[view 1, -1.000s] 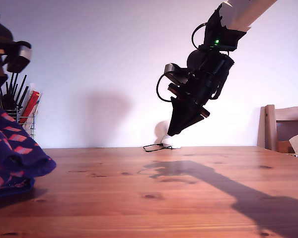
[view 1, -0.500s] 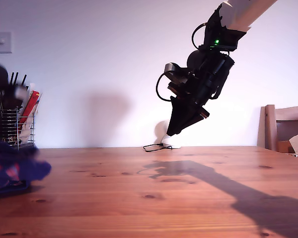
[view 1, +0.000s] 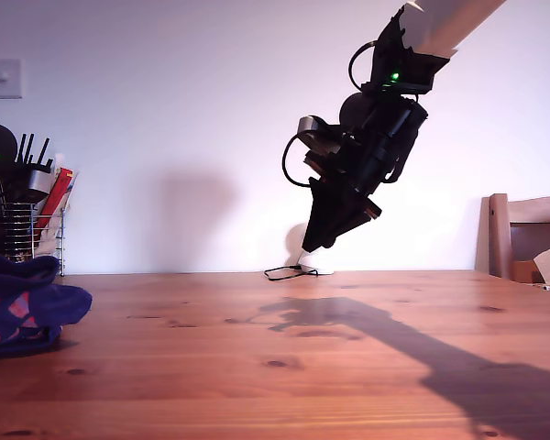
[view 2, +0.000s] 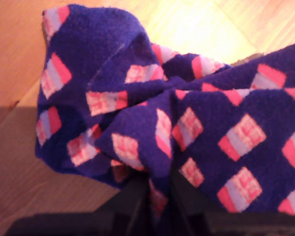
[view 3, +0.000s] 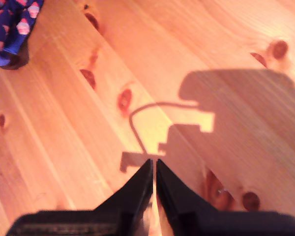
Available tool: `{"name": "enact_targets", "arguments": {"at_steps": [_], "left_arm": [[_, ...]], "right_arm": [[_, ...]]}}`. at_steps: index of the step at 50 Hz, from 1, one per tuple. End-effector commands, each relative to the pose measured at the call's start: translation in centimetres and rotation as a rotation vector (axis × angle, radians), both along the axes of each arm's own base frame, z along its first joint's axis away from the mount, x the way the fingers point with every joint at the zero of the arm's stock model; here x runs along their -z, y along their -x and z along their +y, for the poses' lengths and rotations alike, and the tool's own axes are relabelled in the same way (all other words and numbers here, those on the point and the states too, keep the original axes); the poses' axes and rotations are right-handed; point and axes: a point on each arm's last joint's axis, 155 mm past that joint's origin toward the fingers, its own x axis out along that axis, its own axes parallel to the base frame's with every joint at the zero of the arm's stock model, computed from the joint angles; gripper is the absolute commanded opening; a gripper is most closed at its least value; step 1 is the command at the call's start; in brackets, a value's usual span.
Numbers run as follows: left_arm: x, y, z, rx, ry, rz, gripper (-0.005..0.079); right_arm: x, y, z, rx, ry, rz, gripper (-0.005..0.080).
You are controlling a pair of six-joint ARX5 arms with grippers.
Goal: Fold the socks in front of you. After folding them, place them to the left side.
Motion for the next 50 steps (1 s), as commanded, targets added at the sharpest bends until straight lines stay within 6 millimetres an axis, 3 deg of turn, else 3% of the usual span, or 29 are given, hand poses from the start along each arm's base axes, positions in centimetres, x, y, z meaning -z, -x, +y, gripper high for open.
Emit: {"name": "enact_targets", "arguments": {"at_steps": [1,8,18,28,40,50], "left_arm": [[0.5,0.2,0.2,-0.018,0.006,0.014,0.0114],[0.4,0.2,0.2,-0.048,0.006,0.017,0.0293],[0.1,-0.1,0.6,-0.074,-0.014,0.007,0.0299],[-1.4,-1.3,0.7,-0.100,-0.016,-0.044,0.0398],[-3.1,-2.3,0.7,-0.114,-0.012,-0.093,0.0401],[-3.2,-2.5,0.8,-0.122,-0.012,-0.101,0.0450]], "right_arm": [[-1.2,0.2,0.5,-0.013,-0.014,-0.021,-0.0013],[-1.2,0.3,0.6,-0.015,-0.015,-0.021,-0.0013],[-1.2,0.4,0.6,-0.015,-0.013,-0.018,-0.0013],[-1.2,0.4,0.6,-0.015,-0.013,-0.015,-0.0013],[-1.2,0.4,0.6,-0.015,-0.013,-0.015,-0.0013],[-1.2,0.4,0.6,-0.016,-0.013,-0.016,-0.0013]]}}
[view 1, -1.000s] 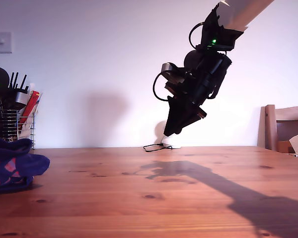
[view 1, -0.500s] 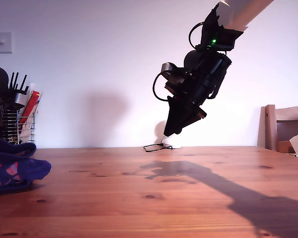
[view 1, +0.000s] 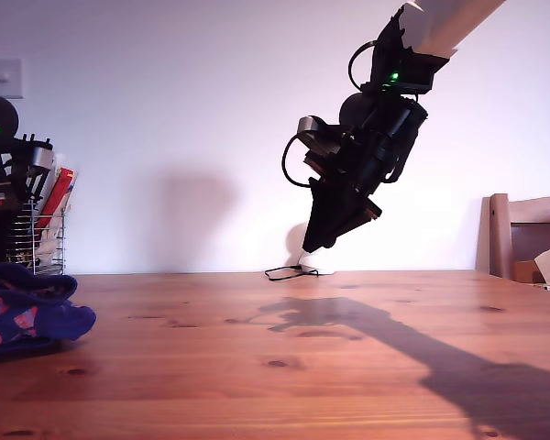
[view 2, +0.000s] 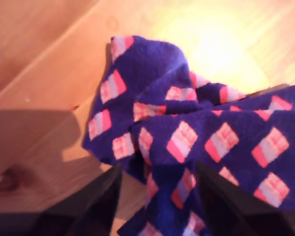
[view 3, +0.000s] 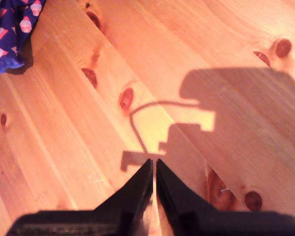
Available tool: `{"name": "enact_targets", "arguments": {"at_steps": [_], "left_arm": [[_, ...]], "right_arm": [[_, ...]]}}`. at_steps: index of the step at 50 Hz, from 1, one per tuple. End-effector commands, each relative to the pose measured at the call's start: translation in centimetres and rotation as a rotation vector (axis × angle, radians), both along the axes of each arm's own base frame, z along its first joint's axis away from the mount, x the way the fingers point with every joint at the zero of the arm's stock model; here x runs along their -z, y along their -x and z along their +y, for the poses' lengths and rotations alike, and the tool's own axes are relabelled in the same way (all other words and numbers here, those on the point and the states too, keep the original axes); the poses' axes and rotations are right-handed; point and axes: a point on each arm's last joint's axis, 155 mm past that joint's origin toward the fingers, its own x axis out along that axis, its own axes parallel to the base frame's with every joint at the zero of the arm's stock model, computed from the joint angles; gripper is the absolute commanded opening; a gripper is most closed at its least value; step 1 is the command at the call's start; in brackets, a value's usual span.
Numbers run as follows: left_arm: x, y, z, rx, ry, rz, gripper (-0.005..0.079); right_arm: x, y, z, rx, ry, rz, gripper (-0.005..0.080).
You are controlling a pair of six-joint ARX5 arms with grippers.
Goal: Fold the socks in front of you. After folding them, place them to the left side.
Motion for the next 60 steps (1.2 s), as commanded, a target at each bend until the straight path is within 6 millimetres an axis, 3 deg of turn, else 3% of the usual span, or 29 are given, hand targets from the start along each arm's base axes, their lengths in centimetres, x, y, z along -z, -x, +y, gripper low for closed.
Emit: {"name": "enact_targets", "arguments": {"at_steps": [1,17,24,29,30,45,60], "left_arm": [[-0.4,-0.1,0.2,-0.010,0.001,-0.012,0.0450],[-2.3,-1.6,-0.9,-0.023,0.051,-0.099,0.0411],[-2.8,-1.7,-2.3,-0.042,0.115,-0.101,0.0249],[-3.0,-1.6,-3.5,-0.034,0.152,-0.094,-0.0011],[-3.0,-1.5,-3.8,-0.026,0.159,-0.093,-0.0031],[-6.5,-4.1,-10.4,0.032,0.425,-0.223,-0.0020],[-9.9,-8.2,-13.6,0.067,0.495,-0.433,-0.0020]], "right_arm": [[-1.2,0.2,0.6,-0.015,-0.015,-0.023,-0.0013],[-1.2,0.2,0.6,-0.015,-0.016,-0.025,-0.0013],[-1.3,0.1,0.8,-0.015,-0.019,-0.031,-0.0013],[-1.4,-0.2,1.0,-0.007,-0.025,-0.041,-0.0013],[-1.5,-0.3,1.0,-0.004,-0.026,-0.043,-0.0013],[-1.7,-0.8,2.0,0.039,-0.036,-0.049,-0.0013],[-3.1,-4.3,3.9,0.112,-0.040,-0.213,-0.0013]]}}
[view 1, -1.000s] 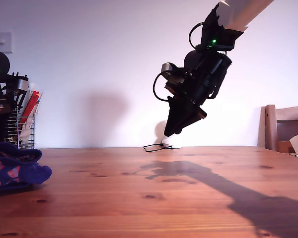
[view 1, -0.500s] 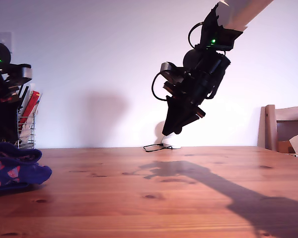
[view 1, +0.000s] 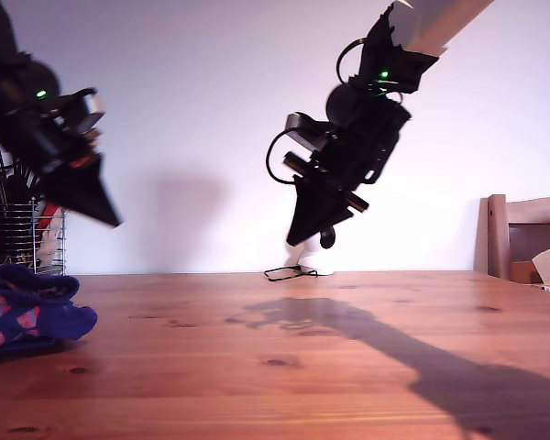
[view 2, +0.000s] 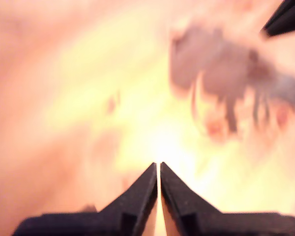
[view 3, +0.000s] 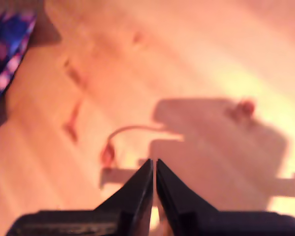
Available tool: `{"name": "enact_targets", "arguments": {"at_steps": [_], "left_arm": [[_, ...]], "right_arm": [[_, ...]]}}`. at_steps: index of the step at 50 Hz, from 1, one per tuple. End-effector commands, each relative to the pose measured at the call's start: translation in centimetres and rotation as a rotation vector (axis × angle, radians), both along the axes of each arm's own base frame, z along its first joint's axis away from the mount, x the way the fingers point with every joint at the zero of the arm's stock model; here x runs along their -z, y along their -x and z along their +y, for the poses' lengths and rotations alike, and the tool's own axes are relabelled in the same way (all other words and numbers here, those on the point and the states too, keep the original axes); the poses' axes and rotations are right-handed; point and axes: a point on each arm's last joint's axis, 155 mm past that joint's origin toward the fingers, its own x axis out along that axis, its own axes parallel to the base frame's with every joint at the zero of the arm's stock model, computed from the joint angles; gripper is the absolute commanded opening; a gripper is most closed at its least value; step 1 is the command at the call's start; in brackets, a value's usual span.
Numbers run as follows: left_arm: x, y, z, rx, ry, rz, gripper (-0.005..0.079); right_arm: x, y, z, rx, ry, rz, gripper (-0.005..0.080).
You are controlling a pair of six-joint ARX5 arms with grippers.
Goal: Fold the socks in front of you. After folding them, place them to the left side.
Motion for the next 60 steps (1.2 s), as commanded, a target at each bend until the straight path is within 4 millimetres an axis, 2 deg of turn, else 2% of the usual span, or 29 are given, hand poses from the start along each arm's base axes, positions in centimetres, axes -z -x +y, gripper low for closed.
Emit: {"name": "enact_targets", "arguments": {"at_steps": [1,11,22,37,52,60], "left_arm": [[-2.4,-0.9,-0.2,0.000,0.015,-0.084,-0.0020],[-4.5,-2.0,-1.9,-0.003,0.068,-0.161,-0.0020],[-6.1,-2.6,-4.0,0.039,0.094,-0.246,-0.0020],[-6.6,-1.9,-5.1,0.085,0.131,-0.244,-0.0020],[-6.9,-0.8,-5.8,0.130,0.178,-0.222,-0.0020],[-7.9,0.0,-6.1,0.147,0.192,-0.222,-0.0020]], "right_arm": [[-1.7,0.0,1.2,-0.011,-0.021,-0.044,-0.0013],[-3.0,-0.7,2.0,0.000,-0.054,-0.089,-0.0013],[-3.6,-1.6,1.8,0.021,-0.059,-0.126,-0.0013],[-4.7,-1.3,1.9,0.009,-0.060,-0.144,-0.0013],[-7.0,0.0,0.8,0.000,-0.024,-0.161,-0.0013],[-8.1,0.4,0.6,0.002,-0.024,-0.172,-0.0013]]}}
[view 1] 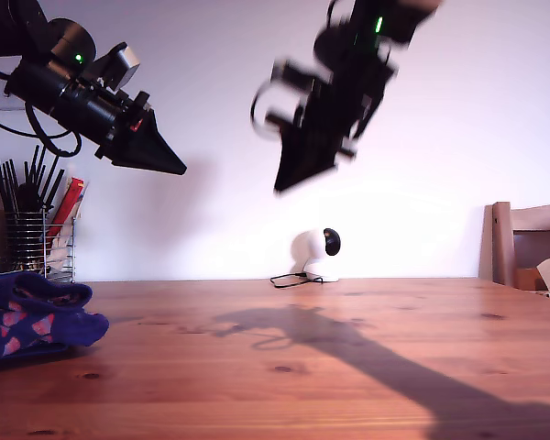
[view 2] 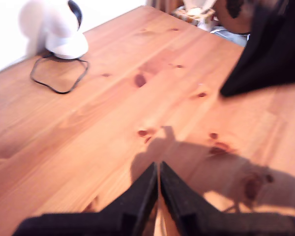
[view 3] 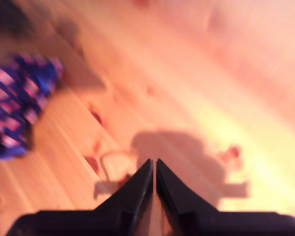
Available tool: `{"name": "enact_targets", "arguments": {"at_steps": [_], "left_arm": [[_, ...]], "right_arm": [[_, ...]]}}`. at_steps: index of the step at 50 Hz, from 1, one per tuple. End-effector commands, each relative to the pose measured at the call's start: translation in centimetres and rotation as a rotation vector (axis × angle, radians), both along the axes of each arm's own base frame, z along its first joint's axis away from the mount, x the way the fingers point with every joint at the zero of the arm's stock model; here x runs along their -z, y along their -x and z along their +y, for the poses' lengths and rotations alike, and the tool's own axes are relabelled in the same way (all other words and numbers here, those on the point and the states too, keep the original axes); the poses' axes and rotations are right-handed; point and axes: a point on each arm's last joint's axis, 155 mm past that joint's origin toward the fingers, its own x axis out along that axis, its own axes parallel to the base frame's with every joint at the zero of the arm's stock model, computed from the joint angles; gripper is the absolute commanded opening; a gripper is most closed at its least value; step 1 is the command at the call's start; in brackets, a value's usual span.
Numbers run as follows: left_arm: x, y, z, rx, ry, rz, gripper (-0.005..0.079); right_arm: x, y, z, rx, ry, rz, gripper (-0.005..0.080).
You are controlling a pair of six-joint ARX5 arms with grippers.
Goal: Fold the socks in front of you. After folding them, place them to the left side.
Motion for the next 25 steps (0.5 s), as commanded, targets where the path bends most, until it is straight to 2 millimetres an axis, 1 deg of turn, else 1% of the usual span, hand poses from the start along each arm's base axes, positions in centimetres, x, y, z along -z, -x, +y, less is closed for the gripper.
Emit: {"name": "enact_targets", "arguments": {"at_steps": [1,5,13,16,20,25], "left_arm": [[-2.1,0.7,-0.2,0.015,0.016,-0.039,-0.0020],[-2.6,1.1,-0.2,0.015,0.017,-0.046,-0.0020],[-2.5,2.3,-0.1,0.016,0.014,-0.037,-0.0020],[-2.5,2.8,-0.2,0.018,0.016,-0.045,-0.0020],[-2.7,3.4,-0.4,0.003,0.030,-0.048,-0.0020],[-2.5,4.4,-0.8,-0.009,0.031,-0.053,-0.0020]], "right_arm": [[-0.1,0.2,0.1,-0.003,0.005,-0.003,-0.0013],[-0.2,0.4,0.0,-0.001,0.011,0.006,-0.0013],[0.6,1.5,-0.4,-0.013,0.036,0.053,-0.0013],[0.7,2.2,0.1,-0.036,0.045,0.058,-0.0013],[0.2,2.6,0.7,-0.044,0.042,0.050,-0.0013],[-0.2,3.2,1.1,-0.044,0.040,0.055,-0.0013]]}}
